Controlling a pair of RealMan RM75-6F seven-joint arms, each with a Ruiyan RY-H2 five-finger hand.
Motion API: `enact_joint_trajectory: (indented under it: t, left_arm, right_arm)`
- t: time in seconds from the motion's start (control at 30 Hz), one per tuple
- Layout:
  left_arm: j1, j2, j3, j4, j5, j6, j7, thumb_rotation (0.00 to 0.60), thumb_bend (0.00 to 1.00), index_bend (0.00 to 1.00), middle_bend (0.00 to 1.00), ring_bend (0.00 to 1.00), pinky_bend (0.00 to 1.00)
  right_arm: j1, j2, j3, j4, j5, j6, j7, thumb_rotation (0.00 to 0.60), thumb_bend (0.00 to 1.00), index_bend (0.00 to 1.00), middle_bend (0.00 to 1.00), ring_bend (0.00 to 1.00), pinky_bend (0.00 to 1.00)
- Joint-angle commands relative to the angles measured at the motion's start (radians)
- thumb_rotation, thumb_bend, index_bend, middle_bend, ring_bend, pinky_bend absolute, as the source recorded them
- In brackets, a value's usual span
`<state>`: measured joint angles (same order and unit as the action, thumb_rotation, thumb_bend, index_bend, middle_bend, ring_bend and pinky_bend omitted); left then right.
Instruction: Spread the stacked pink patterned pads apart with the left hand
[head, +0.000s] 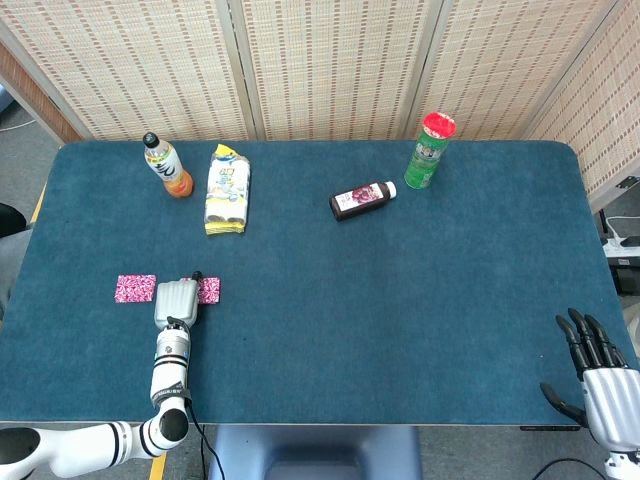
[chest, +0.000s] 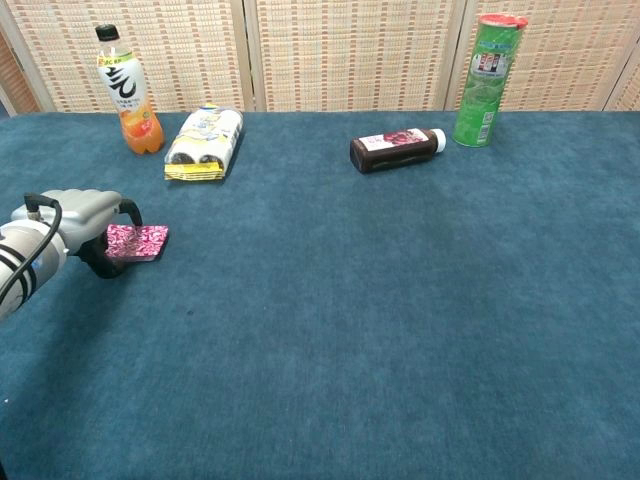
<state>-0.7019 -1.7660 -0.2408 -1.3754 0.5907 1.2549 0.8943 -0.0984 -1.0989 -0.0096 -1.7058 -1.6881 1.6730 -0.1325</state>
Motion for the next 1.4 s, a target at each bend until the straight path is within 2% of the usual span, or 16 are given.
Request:
enact_joint_trajectory:
  t: [0.03,0.3,0.57,0.67,0.87,1.07,1.27,1.4]
  left_arm:
    - [0.000,-0.001,-0.002,0.003,-0.001,0.000,0.000,0.600,0.39,0.23,1.00,1.00,1.00]
    - [0.003,-0.011,-0.003,0.011,0.025,0.010,-0.019,0.600,0.39,0.30,1.00,1.00,1.00]
    - [0.017,-0.016,0.005,0.015,0.082,0.030,-0.057,0.600,0.41,0.46,1.00,1.00,1.00]
    - [0.033,0.006,0.018,-0.015,0.114,0.048,-0.070,0.600,0.41,0.51,1.00,1.00,1.00]
    - [0.096,0.105,0.074,-0.123,0.199,0.091,-0.113,0.600,0.41,0.53,1.00,1.00,1.00]
    - [0.183,0.214,0.167,-0.196,0.307,0.130,-0.184,0.600,0.41,0.53,1.00,1.00,1.00]
    - [0.228,0.251,0.210,-0.221,0.352,0.146,-0.223,0.600,0.41,0.53,1.00,1.00,1.00]
    - [0.293,0.267,0.272,-0.213,0.402,0.158,-0.276,0.600,0.41,0.53,1.00,1.00,1.00]
  right_arm:
    - [0.000,0.000,0.000,0.000,0.000,0.000,0.000,0.600,0.10,0.00,0.00,0.00,0.27]
    - [0.000,-0.001,0.000,0.001,0.000,-0.001,-0.002,0.600,0.10,0.00,0.00,0.00,0.27]
    - [-0.001,-0.001,0.000,0.002,-0.003,0.003,0.001,0.600,0.10,0.00,0.00,0.00,0.27]
    - [-0.001,0.000,0.000,0.002,-0.002,0.003,0.002,0.600,0.10,0.00,0.00,0.00,0.27]
    - [-0.001,0.001,-0.001,0.001,-0.003,0.002,0.003,0.600,0.10,0.00,0.00,0.00,0.27]
    - [-0.003,-0.001,-0.002,0.002,-0.009,0.008,0.004,0.600,0.10,0.00,0.00,0.00,0.27]
    - [-0.002,-0.003,-0.002,0.002,-0.007,0.004,0.001,0.600,0.10,0.00,0.00,0.00,0.27]
    - [-0.002,-0.004,0.000,0.002,-0.005,0.004,-0.002,0.600,0.10,0.00,0.00,0.00,0.27]
